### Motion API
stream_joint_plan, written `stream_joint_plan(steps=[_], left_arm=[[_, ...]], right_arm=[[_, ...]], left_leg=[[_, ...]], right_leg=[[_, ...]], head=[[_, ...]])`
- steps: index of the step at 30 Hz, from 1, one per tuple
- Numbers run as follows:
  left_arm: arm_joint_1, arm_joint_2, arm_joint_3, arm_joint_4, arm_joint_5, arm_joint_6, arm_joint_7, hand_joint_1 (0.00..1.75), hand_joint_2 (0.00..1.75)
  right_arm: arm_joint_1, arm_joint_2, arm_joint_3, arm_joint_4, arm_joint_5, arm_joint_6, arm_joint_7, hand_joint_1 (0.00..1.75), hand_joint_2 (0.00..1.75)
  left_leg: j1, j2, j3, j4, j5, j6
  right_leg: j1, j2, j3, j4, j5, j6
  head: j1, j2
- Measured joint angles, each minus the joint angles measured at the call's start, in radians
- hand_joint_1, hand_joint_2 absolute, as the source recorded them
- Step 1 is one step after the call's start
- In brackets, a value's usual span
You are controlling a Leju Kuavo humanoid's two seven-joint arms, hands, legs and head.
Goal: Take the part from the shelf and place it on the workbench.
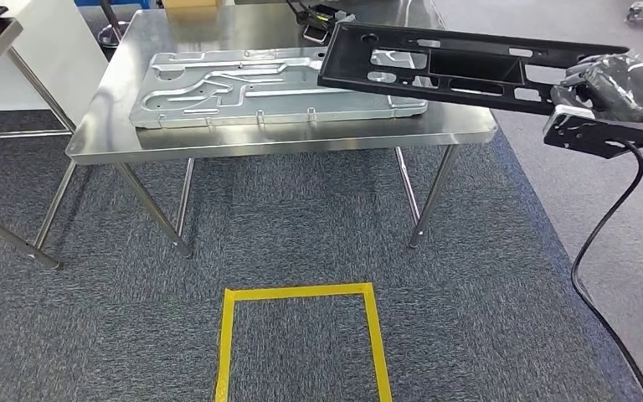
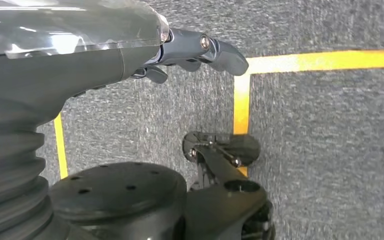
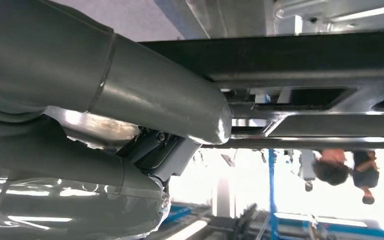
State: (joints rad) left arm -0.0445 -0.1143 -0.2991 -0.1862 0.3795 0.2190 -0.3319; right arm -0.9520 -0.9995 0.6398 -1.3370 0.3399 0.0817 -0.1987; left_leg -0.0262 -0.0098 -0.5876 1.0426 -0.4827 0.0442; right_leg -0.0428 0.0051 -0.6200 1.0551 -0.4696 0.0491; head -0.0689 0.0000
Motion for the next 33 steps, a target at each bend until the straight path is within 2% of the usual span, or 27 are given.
stream_joint_plan(steps=[2, 4, 6, 7, 8, 9, 10, 11, 12, 13, 14, 16, 18, 20, 22, 23, 24, 25, 26, 27, 29, 30, 32, 33], left_arm=[[0.001, 0.002, -0.001, 0.0, -0.004, -0.004, 0.004, 0.0, 1.75], [0.001, 0.004, -0.003, 0.0, -0.013, -0.004, 0.009, 0.0, 1.75], [0.001, 0.004, -0.009, 0.0, -0.025, -0.003, 0.015, 0.0, 1.75], [0.002, 0.004, -0.013, 0.0, -0.029, -0.003, 0.018, 0.0, 1.75], [0.002, 0.004, -0.018, 0.0, -0.032, -0.002, 0.02, 0.0, 1.75], [0.003, 0.004, -0.021, 0.0, -0.034, -0.002, 0.023, 0.0, 1.75], [0.003, 0.004, -0.024, 0.0, -0.035, -0.001, 0.026, 0.0, 1.75], [0.003, 0.004, -0.025, 0.0, -0.035, 0.0, 0.029, 0.0, 1.75], [0.004, 0.004, -0.026, 0.0, -0.035, 0.002, 0.031, 0.0, 1.75], [0.004, 0.004, -0.027, 0.001, -0.035, 0.004, 0.034, 0.0, 1.75], [0.004, 0.004, -0.027, 0.001, -0.035, 0.006, 0.035, 0.0, 1.75], [0.004, 0.004, -0.028, 0.002, -0.035, 0.009, 0.037, 0.0, 1.75], [0.005, 0.004, -0.03, 0.002, -0.035, 0.009, 0.04, 0.0, 1.75], [0.005, 0.005, -0.033, 0.002, -0.035, 0.009, 0.042, 0.0, 1.75], [0.003, 0.005, -0.036, 0.002, -0.036, 0.007, 0.045, 0.0, 1.75], [0.003, 0.004, -0.038, 0.002, -0.037, 0.006, 0.047, 0.0, 1.75], [0.004, 0.004, -0.041, 0.002, -0.039, 0.005, 0.048, 0.0, 1.75], [0.004, 0.004, -0.043, 0.002, -0.04, 0.004, 0.05, 0.0, 1.75], [0.005, 0.004, -0.045, 0.002, -0.041, 0.004, 0.051, 0.0, 1.75], [0.005, 0.004, -0.046, 0.002, -0.042, 0.004, 0.052, 0.0, 1.75], [0.003, 0.005, -0.049, 0.002, -0.044, 0.004, 0.057, 0.0, 1.75], [0.001, 0.005, -0.049, 0.002, -0.044, 0.004, 0.059, 0.0, 1.75], [-0.005, 0.006, -0.05, 0.002, -0.044, 0.004, 0.064, 0.0, 1.75], [-0.008, 0.007, -0.05, 0.002, -0.043, 0.004, 0.065, 0.0, 1.75]], right_arm=[[0.008, -0.006, 0.0, -0.002, -0.009, -0.007, 0.001, 1.64, 0.0], [0.02, -0.013, -0.003, -0.007, -0.014, -0.024, 0.002, 1.64, 0.0], [0.041, -0.017, -0.007, -0.015, -0.015, -0.046, 0.003, 1.64, 0.0], [0.056, -0.019, -0.01, -0.02, -0.015, -0.055, 0.004, 1.64, 0.0], [0.075, -0.023, -0.016, -0.027, -0.015, -0.062, 0.004, 1.64, 0.0], [0.094, -0.028, -0.023, -0.035, -0.014, -0.065, 0.005, 1.64, 0.0], [0.114, -0.033, -0.032, -0.043, -0.014, -0.066, 0.006, 1.64, 0.0], [0.132, -0.039, -0.043, -0.052, -0.014, -0.067, 0.006, 1.64, 0.0], [0.147, -0.044, -0.054, -0.059, -0.013, -0.069, 0.007, 1.64, 0.0], [0.161, -0.047, -0.067, -0.066, -0.012, -0.071, 0.008, 1.64, 0.0], [0.176, -0.049, -0.078, -0.072, -0.009, -0.074, 0.008, 1.64, 0.0], [0.21, -0.052, -0.101, -0.081, 0.007, -0.078, 0.007, 1.64, 0.0], [0.242, -0.052, -0.122, -0.085, 0.033, -0.076, 0.004, 1.64, 0.0], [0.257, -0.049, -0.14, -0.087, 0.052, -0.072, 0.003, 1.64, 0.0], [0.275, -0.045, -0.156, -0.091, 0.065, -0.071, 0.007, 1.64, 0.0], [0.292, -0.043, -0.165, -0.095, 0.072, -0.071, 0.011, 1.64, 0.0], [0.314, -0.042, -0.175, -0.1, 0.08, -0.071, 0.016, 1.64, 0.0], [0.339, -0.042, -0.188, -0.108, 0.089, -0.07, 0.02, 1.64, 0.0], [0.362, -0.041, -0.206, -0.116, 0.098, -0.067, 0.022, 1.64, 0.0], [0.38, -0.04, -0.225, -0.124, 0.107, -0.062, 0.023, 1.64, 0.0], [0.393, -0.033, -0.258, -0.133, 0.13, -0.039, 0.018, 1.64, 0.0], [0.392, -0.027, -0.27, -0.135, 0.144, -0.022, 0.014, 1.64, 0.0], [0.378, -0.013, -0.285, -0.132, 0.178, 0.011, 0.005, 1.64, 0.0], [0.367, -0.004, -0.289, -0.127, 0.194, 0.022, 0.0, 1.64, 0.0]], left_leg=[[0.002, 0.001, -0.002, 0.009, -0.009, -0.008], [0.007, 0.003, -0.029, 0.07, -0.039, -0.022], [0.015, 0.003, -0.097, 0.197, -0.089, -0.033], [0.019, 0.003, -0.134, 0.258, -0.105, -0.036], [0.023, 0.003, -0.161, 0.293, -0.105, -0.038], [0.025, 0.003, -0.17, 0.29, -0.083, -0.038], [0.026, 0.003, -0.157, 0.244, -0.042, -0.036], [0.027, 0.003, -0.133, 0.172, 0.007, -0.032], [0.025, 0.001, -0.107, 0.108, 0.042, -0.028], [0.022, 0.001, -0.085, 0.055, 0.063, -0.024], [0.019, 0.001, -0.073, 0.028, 0.066, -0.02], [0.016, 0.002, -0.057, 0.007, 0.056, -0.01], [0.018, 0.002, -0.028, -0.018, 0.051, 0.002], [0.018, 0.001, 0.001, -0.036, 0.044, 0.013], [0.013, 0.001, 0.022, -0.039, 0.027, 0.021], [0.011, 0.0, 0.035, -0.039, 0.017, 0.024], [0.01, -0.002, 0.05, -0.039, 0.005, 0.025], [0.009, -0.004, 0.066, -0.039, -0.007, 0.025], [0.008, -0.005, 0.083, -0.038, -0.02, 0.024], [0.006, -0.006, 0.098, -0.037, -0.034, 0.021], [0.001, -0.005, 0.116, -0.037, -0.058, 0.012], [-0.001, -0.003, 0.123, -0.036, -0.065, 0.007], [-0.002, 0.002, 0.123, -0.018, -0.064, -0.004], [-0.003, 0.003, 0.113, 0.012, -0.055, -0.011]], right_leg=[[-0.002, 0.001, 0.003, 0.001, -0.003, -0.014], [-0.005, 0.001, 0.011, -0.001, -0.008, -0.025], [-0.005, 0.001, 0.02, -0.001, -0.016, -0.031], [-0.004, 0.002, 0.025, -0.001, -0.021, -0.03], [-0.004, 0.003, 0.033, -0.001, -0.028, -0.029], [-0.004, 0.003, 0.043, -0.001, -0.035, -0.026], [-0.005, 0.004, 0.055, -0.001, -0.044, -0.024], [-0.006, 0.004, 0.067, -0.002, -0.053, -0.02], [-0.005, 0.004, 0.077, -0.005, -0.06, -0.016], [-0.005, 0.005, 0.085, -0.01, -0.065, -0.011], [-0.004, 0.006, 0.09, -0.018, -0.067, -0.004], [-0.003, 0.009, 0.098, -0.023, -0.054, 0.013], [-0.006, 0.004, 0.091, 0.011, -0.038, 0.023], [-0.005, -0.002, 0.037, 0.103, -0.05, 0.02], [0.002, -0.002, -0.046, 0.207, -0.098, 0.017], [0.006, -0.002, -0.077, 0.234, -0.118, 0.017], [0.008, -0.002, -0.095, 0.233, -0.123, 0.018], [0.01, -0.002, -0.098, 0.2, -0.105, 0.017], [0.011, -0.003, -0.088, 0.142, -0.063, 0.014], [0.012, -0.006, -0.077, 0.079, -0.003, 0.009], [0.018, -0.01, -0.059, -0.003, 0.071, -0.005], [0.02, -0.009, -0.057, -0.015, 0.081, -0.012], [0.019, -0.003, -0.045, -0.018, 0.068, -0.024], [0.015, -0.001, -0.036, -0.02, 0.061, -0.029]], head=[[0.0, 0.0], [0.0, 0.0], [0.0, 0.0], [0.0, 0.0], [0.0, 0.0], [0.0, 0.0], [0.0, 0.0], [0.0, 0.0], [0.0, 0.0], [0.0, 0.0], [0.0, 0.0], [0.0, 0.0], [0.001, 0.0], [0.002, 0.0], [0.002, 0.0], [0.002, 0.0], [0.002, 0.0], [0.002, 0.0], [0.002, 0.0], [0.003, 0.0], [0.002, 0.0], [0.002, 0.0], [0.002, 0.0], [0.003, 0.0]])
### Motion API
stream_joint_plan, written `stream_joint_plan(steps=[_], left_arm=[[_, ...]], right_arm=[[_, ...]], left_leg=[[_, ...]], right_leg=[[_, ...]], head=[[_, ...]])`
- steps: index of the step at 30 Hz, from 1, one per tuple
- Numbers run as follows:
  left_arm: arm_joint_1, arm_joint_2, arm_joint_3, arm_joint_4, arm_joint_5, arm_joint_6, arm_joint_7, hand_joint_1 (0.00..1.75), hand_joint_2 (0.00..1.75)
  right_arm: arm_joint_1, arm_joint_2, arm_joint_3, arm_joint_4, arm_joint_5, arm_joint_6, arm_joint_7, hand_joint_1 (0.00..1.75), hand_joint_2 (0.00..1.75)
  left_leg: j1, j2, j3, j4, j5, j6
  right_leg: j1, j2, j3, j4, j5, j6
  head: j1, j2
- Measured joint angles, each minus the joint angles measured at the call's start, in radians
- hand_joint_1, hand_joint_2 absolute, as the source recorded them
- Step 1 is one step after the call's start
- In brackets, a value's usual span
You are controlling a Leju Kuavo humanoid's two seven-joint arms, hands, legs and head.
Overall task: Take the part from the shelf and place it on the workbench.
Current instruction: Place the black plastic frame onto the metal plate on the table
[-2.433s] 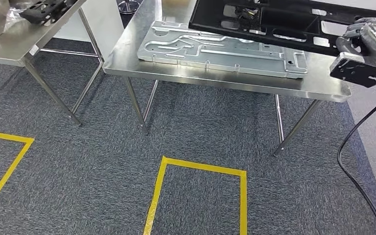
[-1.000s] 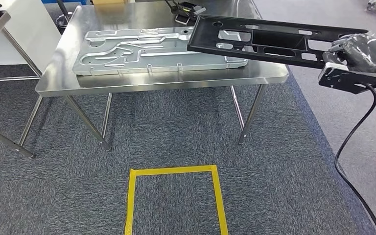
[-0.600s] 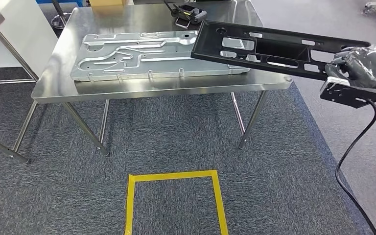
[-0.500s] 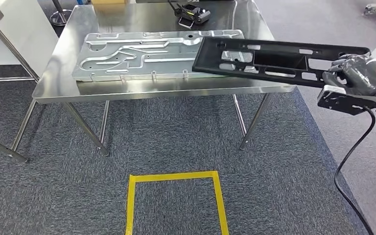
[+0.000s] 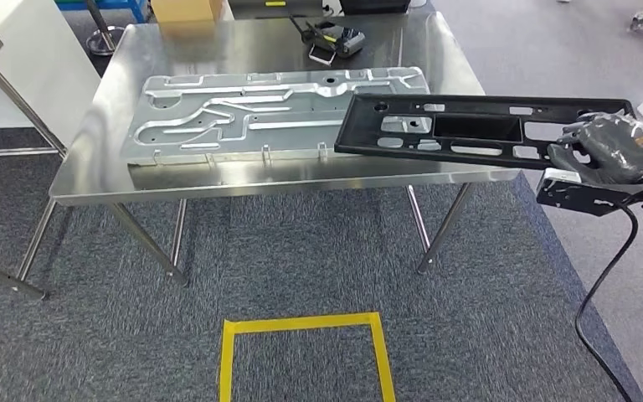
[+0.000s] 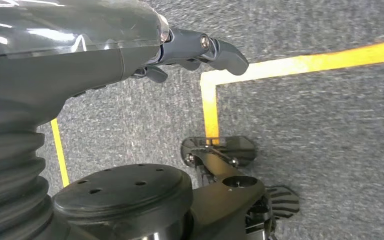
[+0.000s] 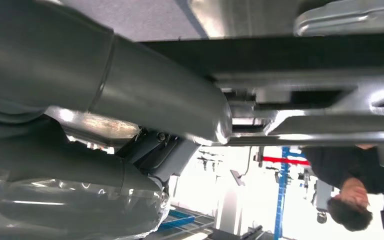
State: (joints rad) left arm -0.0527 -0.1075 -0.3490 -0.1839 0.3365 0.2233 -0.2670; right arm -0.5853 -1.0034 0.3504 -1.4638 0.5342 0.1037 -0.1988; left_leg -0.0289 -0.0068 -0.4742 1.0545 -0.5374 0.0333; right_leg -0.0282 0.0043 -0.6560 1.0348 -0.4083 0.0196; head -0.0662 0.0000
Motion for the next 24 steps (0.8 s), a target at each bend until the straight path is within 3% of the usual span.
stream_joint_plan(steps=[2, 4, 6, 7, 8, 11, 12, 14, 16, 18, 20, 21, 22, 23, 24], left_arm=[[-0.005, 0.002, 0.0, 0.0, 0.004, 0.001, 0.002, 0.0, 1.75], [-0.006, 0.001, 0.0, 0.0, 0.009, 0.001, 0.003, 0.0, 1.75], [-0.004, 0.001, 0.0, 0.0, 0.013, 0.003, 0.003, 0.0, 1.75], [-0.002, 0.001, 0.0, 0.0, 0.015, 0.004, 0.003, 0.0, 1.75], [0.001, 0.001, 0.0, 0.0, 0.017, 0.005, 0.004, 0.0, 1.75], [0.005, 0.002, 0.0, 0.001, 0.022, 0.008, 0.005, 0.0, 1.75], [0.006, 0.003, 0.001, 0.001, 0.023, 0.01, 0.005, 0.0, 1.75], [0.005, 0.003, 0.001, 0.002, 0.025, 0.012, 0.007, 0.0, 1.75], [0.001, 0.002, 0.001, 0.002, 0.026, 0.015, 0.011, 0.0, 1.75], [-0.003, 0.002, 0.001, 0.002, 0.025, 0.018, 0.015, 0.0, 1.75], [-0.004, 0.002, 0.001, 0.002, 0.024, 0.02, 0.017, 0.0, 1.75], [-0.003, 0.002, 0.001, 0.002, 0.023, 0.02, 0.018, 0.0, 1.75], [-0.001, 0.001, 0.001, 0.002, 0.023, 0.02, 0.019, 0.0, 1.75], [0.001, 0.001, 0.001, 0.002, 0.023, 0.02, 0.019, 0.0, 1.75], [0.003, 0.001, 0.001, 0.002, 0.023, 0.02, 0.019, 0.0, 1.75]], right_arm=[[-0.032, 0.024, -0.003, 0.017, 0.025, 0.012, -0.012, 1.64, 0.0], [-0.064, 0.049, -0.002, 0.041, 0.041, 0.015, -0.025, 1.64, 0.0], [-0.09, 0.075, 0.006, 0.071, 0.055, 0.016, -0.039, 1.64, 0.0], [-0.103, 0.087, 0.012, 0.087, 0.061, 0.016, -0.047, 1.64, 0.0], [-0.116, 0.1, 0.018, 0.104, 0.065, 0.015, -0.055, 1.64, 0.0], [-0.158, 0.14, 0.038, 0.15, 0.074, 0.013, -0.071, 1.64, 0.0], [-0.17, 0.151, 0.044, 0.162, 0.076, 0.013, -0.072, 1.64, 0.0], [-0.194, 0.167, 0.054, 0.182, 0.078, 0.012, -0.074, 1.64, 0.0], [-0.217, 0.177, 0.063, 0.2, 0.078, 0.012, -0.074, 1.64, 0.0], [-0.232, 0.185, 0.07, 0.215, 0.076, 0.012, -0.074, 1.64, 0.0], [-0.235, 0.187, 0.078, 0.226, 0.071, 0.012, -0.074, 1.64, 0.0], [-0.234, 0.187, 0.083, 0.231, 0.067, 0.012, -0.074, 1.64, 0.0], [-0.232, 0.187, 0.086, 0.235, 0.064, 0.012, -0.074, 1.64, 0.0], [-0.231, 0.187, 0.087, 0.237, 0.06, 0.011, -0.074, 1.64, 0.0], [-0.23, 0.187, 0.087, 0.24, 0.056, 0.011, -0.074, 1.64, 0.0]], left_leg=[[0.005, 0.0, -0.065, 0.108, 0.004, -0.015], [0.015, 0.001, -0.158, 0.226, -0.044, -0.03], [0.022, 0.001, -0.224, 0.261, -0.104, -0.037], [0.024, 0.001, -0.236, 0.236, -0.106, -0.038], [0.024, 0.001, -0.237, 0.186, -0.078, -0.036], [0.018, -0.001, -0.218, 0.019, 0.103, -0.019], [0.015, -0.001, -0.212, -0.008, 0.135, -0.013], [0.014, -0.002, -0.187, -0.028, 0.141, -0.001], [0.014, -0.001, -0.155, -0.044, 0.144, 0.014], [0.013, -0.001, -0.131, -0.051, 0.136, 0.024], [0.012, -0.003, -0.112, -0.051, 0.116, 0.029], [0.011, -0.004, -0.1, -0.051, 0.105, 0.029], [0.01, -0.006, -0.086, -0.051, 0.093, 0.029], [0.01, -0.007, -0.07, -0.05, 0.081, 0.028], [0.009, -0.007, -0.057, -0.05, 0.067, 0.026]], right_leg=[[-0.006, 0.002, 0.022, -0.003, -0.016, -0.008], [-0.009, 0.003, 0.044, -0.004, -0.036, -0.009], [-0.011, 0.003, 0.074, -0.004, -0.06, -0.006], [-0.012, 0.004, 0.092, -0.004, -0.073, -0.004], [-0.013, 0.004, 0.11, -0.004, -0.086, -0.002], [-0.011, 0.008, 0.152, -0.009, -0.123, 0.01], [-0.01, 0.011, 0.165, -0.01, -0.129, 0.017], [-0.01, 0.014, 0.183, -0.004, -0.126, 0.031], [-0.012, 0.007, 0.166, 0.051, -0.11, 0.036], [-0.011, 0.001, 0.097, 0.16, -0.127, 0.034], [-0.006, 0.001, 0.013, 0.247, -0.192, 0.036], [-0.005, 0.001, -0.016, 0.257, -0.223, 0.037], [-0.004, 0.001, -0.03, 0.238, -0.233, 0.037], [-0.003, 0.0, -0.033, 0.195, -0.216, 0.036], [-0.003, -0.002, -0.028, 0.134, -0.163, 0.034]], head=[[0.0, 0.0], [0.0, 0.0], [0.0, 0.0], [0.0, 0.0], [0.0, 0.0], [0.0, 0.0], [0.0, 0.0], [0.0, 0.0], [0.001, 0.0], [0.001, 0.0], [0.001, 0.0], [0.001, 0.0], [0.001, 0.0], [0.001, 0.0], [0.001, 0.0]])
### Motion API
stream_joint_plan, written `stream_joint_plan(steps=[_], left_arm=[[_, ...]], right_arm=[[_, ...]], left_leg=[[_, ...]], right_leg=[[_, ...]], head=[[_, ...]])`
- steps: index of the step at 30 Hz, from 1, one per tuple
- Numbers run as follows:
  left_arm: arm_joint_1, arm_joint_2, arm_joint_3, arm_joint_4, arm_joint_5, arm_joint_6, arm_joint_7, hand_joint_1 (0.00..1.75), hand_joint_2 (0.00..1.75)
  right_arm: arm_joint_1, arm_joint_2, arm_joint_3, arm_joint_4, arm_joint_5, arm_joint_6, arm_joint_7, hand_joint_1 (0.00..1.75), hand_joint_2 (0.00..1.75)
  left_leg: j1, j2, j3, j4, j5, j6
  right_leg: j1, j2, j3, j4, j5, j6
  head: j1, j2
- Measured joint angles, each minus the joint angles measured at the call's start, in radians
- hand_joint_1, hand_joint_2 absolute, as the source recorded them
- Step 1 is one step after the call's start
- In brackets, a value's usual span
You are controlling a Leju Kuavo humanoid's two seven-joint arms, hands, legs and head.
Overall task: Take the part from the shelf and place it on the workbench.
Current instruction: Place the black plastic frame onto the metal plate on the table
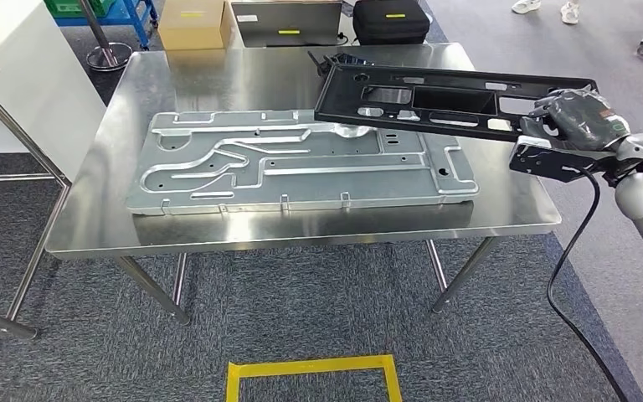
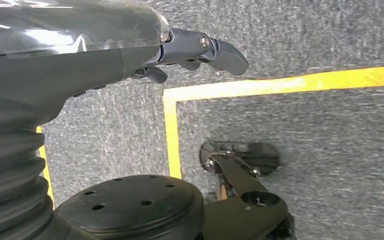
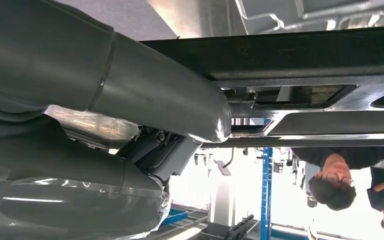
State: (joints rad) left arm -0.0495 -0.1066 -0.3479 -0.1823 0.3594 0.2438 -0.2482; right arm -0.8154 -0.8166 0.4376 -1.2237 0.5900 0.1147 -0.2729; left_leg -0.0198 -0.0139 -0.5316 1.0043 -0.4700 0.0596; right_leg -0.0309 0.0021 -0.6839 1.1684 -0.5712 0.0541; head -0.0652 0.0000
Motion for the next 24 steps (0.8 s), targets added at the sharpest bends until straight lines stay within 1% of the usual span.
stream_joint_plan(steps=[1, 2, 3, 4, 5, 6, 7, 8, 9, 10, 11, 12, 13, 14, 15, 16, 17, 18, 19, 20, 21, 22, 23, 24], left_arm=[[0.001, 0.0, 0.0, 0.0, 0.0, 0.0, 0.0, 0.0, 1.75], [0.0, 0.0, 0.0, 0.001, -0.001, 0.0, 0.0, 0.0, 1.75], [0.0, -0.001, 0.0, 0.001, -0.002, 0.0, -0.001, 0.0, 1.75], [-0.001, -0.001, 0.0, 0.002, -0.002, 0.0, -0.001, 0.0, 1.75], [-0.002, -0.002, 0.0, 0.002, -0.003, 0.0, -0.001, 0.0, 1.75], [-0.003, -0.002, 0.0, 0.002, -0.003, 0.001, 0.0, 0.0, 1.75], [-0.004, -0.001, 0.0, 0.002, -0.004, 0.001, 0.001, 0.0, 1.75], [-0.006, -0.001, 0.0, 0.002, -0.004, 0.002, 0.002, 0.0, 1.75], [-0.006, -0.001, 0.0, 0.002, -0.004, 0.002, 0.003, 0.0, 1.75], [-0.007, -0.002, 0.0, 0.002, -0.004, 0.002, 0.004, 0.0, 1.75], [-0.007, -0.002, 0.0, 0.002, -0.004, 0.002, 0.004, 0.0, 1.75], [-0.005, -0.002, 0.0, 0.002, -0.004, 0.002, 0.004, 0.0, 1.75], [-0.004, -0.002, 0.0, 0.002, -0.003, 0.002, 0.004, 0.0, 1.75], [-0.003, -0.002, 0.0, 0.002, -0.003, 0.002, 0.004, 0.0, 1.75], [-0.002, -0.003, 0.0, 0.002, -0.003, 0.003, 0.003, 0.0, 1.75], [-0.001, -0.002, 0.0, 0.002, -0.003, 0.003, 0.003, 0.0, 1.75], [0.001, -0.002, 0.0, 0.003, -0.004, 0.004, 0.004, 0.0, 1.75], [0.002, -0.001, 0.0, 0.004, -0.007, 0.004, 0.006, 0.0, 1.75], [0.001, -0.001, -0.001, 0.005, -0.01, 0.004, 0.009, 0.0, 1.75], [-0.003, -0.001, -0.002, 0.005, -0.014, 0.005, 0.012, 0.0, 1.75], [-0.008, -0.002, -0.004, 0.005, -0.02, 0.005, 0.016, 0.0, 1.75], [-0.014, -0.002, -0.006, 0.005, -0.024, 0.006, 0.021, 0.0, 1.75], [-0.018, -0.003, -0.009, 0.004, -0.029, 0.007, 0.024, 0.0, 1.75], [-0.021, -0.003, -0.012, 0.004, -0.032, 0.008, 0.027, 0.0, 1.75]], right_arm=[[0.001, -0.001, 0.0, 0.003, -0.004, -0.001, 0.0, 1.64, 0.0], [0.002, -0.003, 0.001, 0.004, -0.008, -0.003, 0.0, 1.64, 0.0], [0.005, -0.006, 0.001, 0.005, -0.012, -0.005, 0.0, 1.64, 0.0], [0.008, -0.009, 0.001, 0.006, -0.015, -0.007, 0.0, 1.64, 0.0], [0.01, -0.012, 0.001, 0.005, -0.017, -0.008, 0.0, 1.64, 0.0], [0.012, -0.015, 0.0, 0.004, -0.018, -0.01, 0.001, 1.64, 0.0], [0.013, -0.017, 0.0, 0.004, -0.018, -0.011, 0.003, 1.64, 0.0], [0.013, -0.018, 0.0, 0.004, -0.018, -0.012, 0.005, 1.64, 0.0], [0.013, -0.018, -0.001, 0.004, -0.018, -0.014, 0.006, 1.64, 0.0], [0.013, -0.016, -0.001, 0.005, -0.016, -0.015, 0.007, 1.64, 0.0], [0.013, -0.014, -0.001, 0.008, -0.013, -0.017, 0.006, 1.64, 0.0], [0.012, -0.01, -0.001, 0.013, -0.008, -0.017, 0.004, 1.64, 0.0], [0.009, -0.006, 0.0, 0.02, -0.001, -0.017, 0.001, 1.64, 0.0], [0.002, 0.0, 0.001, 0.029, 0.007, -0.017, -0.004, 1.64, 0.0], [-0.01, 0.007, 0.004, 0.041, 0.016, -0.016, -0.009, 1.64, 0.0], [-0.029, 0.018, 0.009, 0.056, 0.028, -0.015, -0.014, 1.64, 0.0], [-0.054, 0.036, 0.018, 0.077, 0.04, -0.013, -0.019, 1.64, 0.0], [-0.083, 0.055, 0.028, 0.102, 0.055, -0.011, -0.024, 1.64, 0.0], [-0.116, 0.078, 0.041, 0.132, 0.072, -0.01, -0.028, 1.64, 0.0], [-0.154, 0.102, 0.056, 0.166, 0.091, -0.008, -0.033, 1.64, 0.0], [-0.194, 0.124, 0.073, 0.204, 0.113, -0.007, -0.037, 1.64, 0.0], [-0.237, 0.149, 0.091, 0.244, 0.134, -0.005, -0.04, 1.64, 0.0], [-0.284, 0.181, 0.112, 0.291, 0.153, -0.003, -0.039, 1.64, 0.0], [-0.33, 0.216, 0.132, 0.341, 0.169, -0.002, -0.035, 1.64, 0.0]], left_leg=[[-0.002, 0.0, 0.015, 0.003, -0.014, -0.003], [-0.003, -0.001, 0.026, 0.004, -0.027, -0.007], [-0.005, -0.001, 0.036, 0.002, -0.04, -0.013], [-0.007, -0.001, 0.045, 0.007, -0.045, -0.018], [-0.008, -0.002, 0.048, 0.014, -0.044, -0.024], [-0.008, 0.0, 0.045, 0.034, -0.039, -0.03], [-0.008, 0.001, 0.03, 0.073, -0.03, -0.035], [-0.005, 0.003, 0.001, 0.123, -0.029, -0.041], [-0.001, 0.005, -0.039, 0.183, -0.039, -0.047], [0.004, 0.006, -0.085, 0.241, -0.062, -0.053], [0.009, 0.007, -0.128, 0.283, -0.096, -0.058], [0.013, 0.007, -0.161, 0.303, -0.126, -0.062], [0.016, 0.007, -0.181, 0.293, -0.142, -0.065], [0.017, 0.007, -0.189, 0.257, -0.131, -0.067], [0.016, 0.007, -0.188, 0.201, -0.088, -0.064], [0.014, 0.008, -0.187, 0.133, -0.012, -0.057], [0.011, 0.007, -0.188, 0.08, 0.061, -0.049], [0.007, 0.008, -0.189, 0.045, 0.118, -0.042], [0.003, 0.008, -0.191, 0.028, 0.148, -0.036], [-0.001, 0.009, -0.189, 0.028, 0.147, -0.032], [0.001, 0.01, -0.182, 0.023, 0.145, -0.028], [0.003, 0.012, -0.174, 0.015, 0.141, -0.023], [0.006, 0.013, -0.165, 0.006, 0.139, -0.017], [0.008, 0.014, -0.156, 0.0, 0.135, -0.012]], right_leg=[[0.002, -0.003, 0.007, -0.061, 0.069, -0.003], [0.005, -0.006, 0.014, -0.105, 0.124, -0.009], [0.008, -0.007, 0.021, -0.132, 0.162, -0.016], [0.009, -0.006, 0.027, -0.14, 0.17, -0.024], [0.008, -0.003, 0.037, -0.141, 0.163, -0.032], [0.005, 0.0, 0.049, -0.144, 0.158, -0.039], [0.002, 0.001, 0.062, -0.147, 0.152, -0.045], [0.0, 0.001, 0.076, -0.148, 0.144, -0.049], [0.0, 0.001, 0.088, -0.15, 0.133, -0.052], [-0.001, 0.002, 0.1, -0.15, 0.121, -0.053], [-0.001, 0.003, 0.113, -0.15, 0.109, -0.053], [-0.002, 0.004, 0.127, -0.15, 0.096, -0.052], [-0.002, 0.005, 0.144, -0.149, 0.084, -0.05], [-0.002, 0.008, 0.162, -0.148, 0.071, -0.048], [-0.002, 0.009, 0.179, -0.148, 0.057, -0.046], [-0.001, 0.011, 0.194, -0.146, 0.045, -0.044], [0.0, 0.015, 0.205, -0.146, 0.032, -0.039], [0.002, 0.018, 0.214, -0.147, 0.019, -0.035], [0.003, 0.024, 0.219, -0.149, 0.01, -0.028], [0.004, 0.029, 0.225, -0.155, 0.002, -0.021], [0.002, 0.029, 0.231, -0.16, -0.005, -0.016], [0.001, 0.024, 0.232, -0.155, -0.013, -0.013], [0.0, 0.018, 0.22, -0.13, -0.027, -0.012], [0.001, 0.011, 0.192, -0.08, -0.048, -0.013]], head=[[0.0, 0.0], [0.0, 0.0], [0.001, 0.0], [0.001, 0.0], [0.001, 0.0], [0.001, 0.0], [0.0, 0.0], [0.0, 0.0], [0.0, 0.0], [0.0, 0.0], [0.0, 0.0], [0.0, 0.0], [-0.001, 0.0], [0.0, 0.0], [0.0, 0.0], [0.0, 0.0], [0.0, 0.0], [0.0, 0.0], [0.0, 0.0], [-0.001, 0.0], [0.0, 0.0], [0.0, 0.0], [0.0, 0.0], [0.0, 0.0]])
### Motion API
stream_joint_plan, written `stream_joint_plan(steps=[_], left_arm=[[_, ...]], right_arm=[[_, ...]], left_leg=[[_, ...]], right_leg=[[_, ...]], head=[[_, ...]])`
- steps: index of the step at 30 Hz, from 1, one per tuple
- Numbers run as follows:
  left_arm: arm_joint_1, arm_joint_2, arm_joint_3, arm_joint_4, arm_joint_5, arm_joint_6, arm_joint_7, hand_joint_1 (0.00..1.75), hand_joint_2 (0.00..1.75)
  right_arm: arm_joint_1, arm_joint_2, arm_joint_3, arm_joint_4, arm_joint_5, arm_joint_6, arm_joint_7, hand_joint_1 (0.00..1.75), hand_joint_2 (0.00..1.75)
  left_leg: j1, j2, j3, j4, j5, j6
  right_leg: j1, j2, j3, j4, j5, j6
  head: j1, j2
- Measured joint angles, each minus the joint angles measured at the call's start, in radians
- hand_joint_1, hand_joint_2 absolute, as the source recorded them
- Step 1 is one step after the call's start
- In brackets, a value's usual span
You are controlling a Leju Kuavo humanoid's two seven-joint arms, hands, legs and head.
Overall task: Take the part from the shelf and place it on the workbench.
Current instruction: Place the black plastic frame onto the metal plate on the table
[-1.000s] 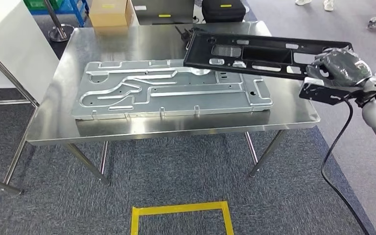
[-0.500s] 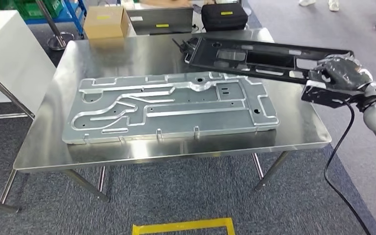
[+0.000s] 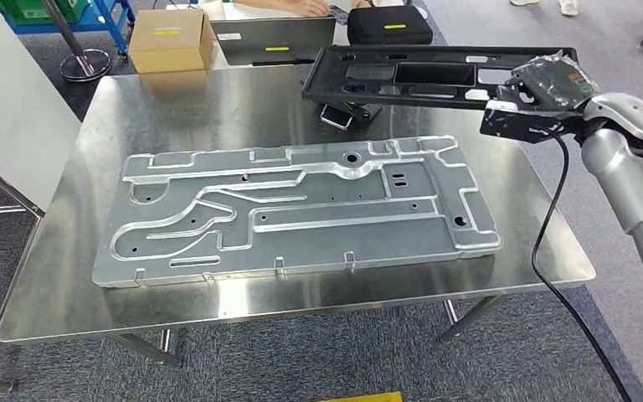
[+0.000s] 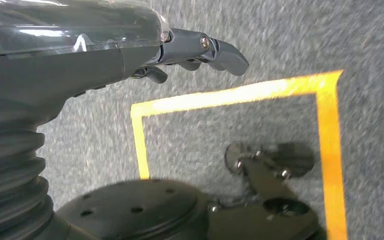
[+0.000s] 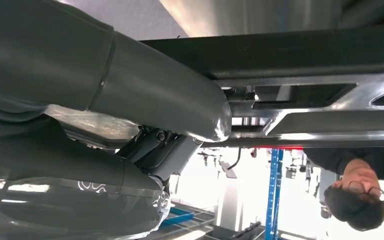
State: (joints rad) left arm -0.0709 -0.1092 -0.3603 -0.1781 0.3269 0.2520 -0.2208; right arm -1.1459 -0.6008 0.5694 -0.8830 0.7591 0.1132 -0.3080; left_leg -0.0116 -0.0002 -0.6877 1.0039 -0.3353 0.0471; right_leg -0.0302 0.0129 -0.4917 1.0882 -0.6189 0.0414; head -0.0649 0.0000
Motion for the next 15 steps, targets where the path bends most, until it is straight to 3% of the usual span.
stream_joint_plan(steps=[2, 3, 4, 5, 7, 8, 9, 11, 15], left_arm=[[-0.006, 0.0, -0.006, 0.0, 0.0, -0.001, -0.001, 0.0, 1.75], [-0.009, 0.0, -0.007, 0.0, 0.004, -0.004, -0.005, 0.0, 1.75], [-0.011, 0.0, -0.008, 0.0, 0.008, -0.006, -0.01, 0.0, 1.75], [-0.013, 0.0, -0.008, 0.0, 0.014, -0.009, -0.017, 0.0, 1.75], [-0.014, -0.002, -0.006, 0.0, 0.033, -0.016, -0.033, 0.0, 1.75], [-0.014, -0.002, -0.004, 0.0, 0.045, -0.021, -0.042, 0.0, 1.75], [-0.013, -0.003, -0.001, 0.0, 0.056, -0.025, -0.051, 0.0, 1.75], [-0.01, -0.004, 0.008, 0.0, 0.074, -0.033, -0.065, 0.0, 1.75], [-0.004, -0.004, 0.033, 0.0, 0.116, -0.057, -0.086, 0.0, 1.75]], right_arm=[[-0.079, 0.081, 0.039, 0.098, 0.02, 0.007, 0.008, 1.64, 0.0], [-0.106, 0.12, 0.058, 0.138, 0.024, 0.012, 0.012, 1.64, 0.0], [-0.126, 0.156, 0.074, 0.172, 0.026, 0.017, 0.013, 1.64, 0.0], [-0.141, 0.191, 0.09, 0.203, 0.025, 0.021, 0.014, 1.64, 0.0], [-0.164, 0.241, 0.114, 0.252, 0.013, 0.025, 0.012, 1.64, 0.0], [-0.175, 0.26, 0.123, 0.274, 0.005, 0.024, 0.01, 1.64, 0.0], [-0.184, 0.274, 0.132, 0.294, -0.003, 0.021, 0.008, 1.64, 0.0], [-0.195, 0.292, 0.144, 0.323, -0.017, 0.015, 0.005, 1.64, 0.0], [-0.203, 0.303, 0.161, 0.353, -0.064, 0.011, -0.016, 1.64, 0.0]], left_leg=[[-0.001, 0.001, 0.013, -0.002, -0.013, 0.006], [-0.002, 0.001, 0.021, -0.002, -0.022, 0.006], [-0.002, -0.001, 0.03, -0.001, -0.031, 0.005], [-0.002, -0.003, 0.041, 0.001, -0.04, 0.003], [-0.001, -0.013, 0.058, 0.008, -0.059, -0.004], [-0.002, -0.02, 0.061, 0.015, -0.067, -0.008], [-0.003, -0.026, 0.061, 0.022, -0.073, -0.013], [-0.004, -0.032, 0.057, 0.028, -0.079, -0.018], [-0.003, -0.03, 0.06, 0.022, -0.082, -0.016]], right_leg=[[0.004, -0.005, -0.093, 0.14, -0.04, 0.001], [0.005, -0.006, -0.138, 0.193, -0.041, 0.002], [0.005, -0.006, -0.169, 0.213, -0.021, 0.003], [0.004, -0.007, -0.184, 0.197, 0.019, 0.003], [0.003, -0.01, -0.169, 0.076, 0.13, 0.0], [0.003, -0.01, -0.156, 0.019, 0.167, -0.003], [0.004, -0.01, -0.145, -0.022, 0.185, -0.008], [0.007, -0.008, -0.136, -0.044, 0.177, -0.016], [0.008, -0.004, -0.133, -0.05, 0.171, -0.023]], head=[[0.0, 0.0], [0.0, 0.0], [0.0, 0.0], [0.0, 0.0], [0.0, 0.0], [0.0, 0.0], [0.0, 0.0], [0.0, 0.0], [0.0, 0.0]])
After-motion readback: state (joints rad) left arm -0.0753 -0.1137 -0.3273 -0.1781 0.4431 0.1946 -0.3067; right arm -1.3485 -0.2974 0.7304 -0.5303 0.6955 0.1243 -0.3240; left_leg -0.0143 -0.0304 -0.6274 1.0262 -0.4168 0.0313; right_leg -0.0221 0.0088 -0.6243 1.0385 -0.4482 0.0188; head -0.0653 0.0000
